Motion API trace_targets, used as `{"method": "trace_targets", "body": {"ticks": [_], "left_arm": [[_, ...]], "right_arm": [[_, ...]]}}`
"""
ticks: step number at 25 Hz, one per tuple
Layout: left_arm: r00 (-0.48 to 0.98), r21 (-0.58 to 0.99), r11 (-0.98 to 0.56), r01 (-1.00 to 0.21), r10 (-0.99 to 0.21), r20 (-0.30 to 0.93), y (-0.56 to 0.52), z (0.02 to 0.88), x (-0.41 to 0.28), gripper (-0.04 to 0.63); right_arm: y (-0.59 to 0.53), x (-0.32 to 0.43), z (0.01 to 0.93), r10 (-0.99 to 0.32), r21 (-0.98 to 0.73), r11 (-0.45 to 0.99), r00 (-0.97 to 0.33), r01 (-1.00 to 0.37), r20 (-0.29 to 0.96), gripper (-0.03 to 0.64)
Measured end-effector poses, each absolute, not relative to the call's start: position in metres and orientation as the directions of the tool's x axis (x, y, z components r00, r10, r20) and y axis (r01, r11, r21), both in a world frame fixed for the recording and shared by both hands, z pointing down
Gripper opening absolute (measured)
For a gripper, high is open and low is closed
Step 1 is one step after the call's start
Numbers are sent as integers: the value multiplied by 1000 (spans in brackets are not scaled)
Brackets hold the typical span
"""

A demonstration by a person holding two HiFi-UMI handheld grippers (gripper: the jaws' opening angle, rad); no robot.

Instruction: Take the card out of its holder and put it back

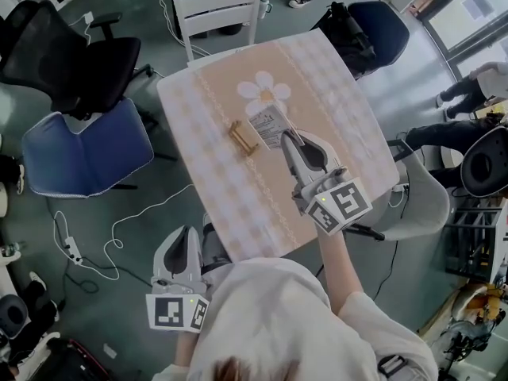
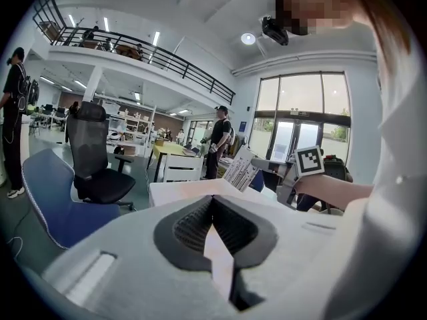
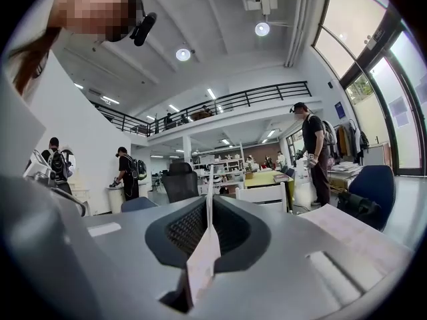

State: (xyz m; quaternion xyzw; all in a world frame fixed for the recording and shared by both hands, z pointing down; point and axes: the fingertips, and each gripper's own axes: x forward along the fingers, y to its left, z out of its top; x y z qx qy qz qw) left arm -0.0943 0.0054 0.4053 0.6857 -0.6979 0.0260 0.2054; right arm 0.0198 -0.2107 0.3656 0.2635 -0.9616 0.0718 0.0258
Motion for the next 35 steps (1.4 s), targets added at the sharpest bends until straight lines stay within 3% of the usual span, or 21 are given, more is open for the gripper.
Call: {"method": "trace_targets", "body": {"ticks": [35], "left_arm": [[35, 250, 59, -967, -934, 354, -4, 410, -100, 0]], "right_arm": [[-250, -15, 462, -460, -166, 849, -857, -501, 231, 18]]}}
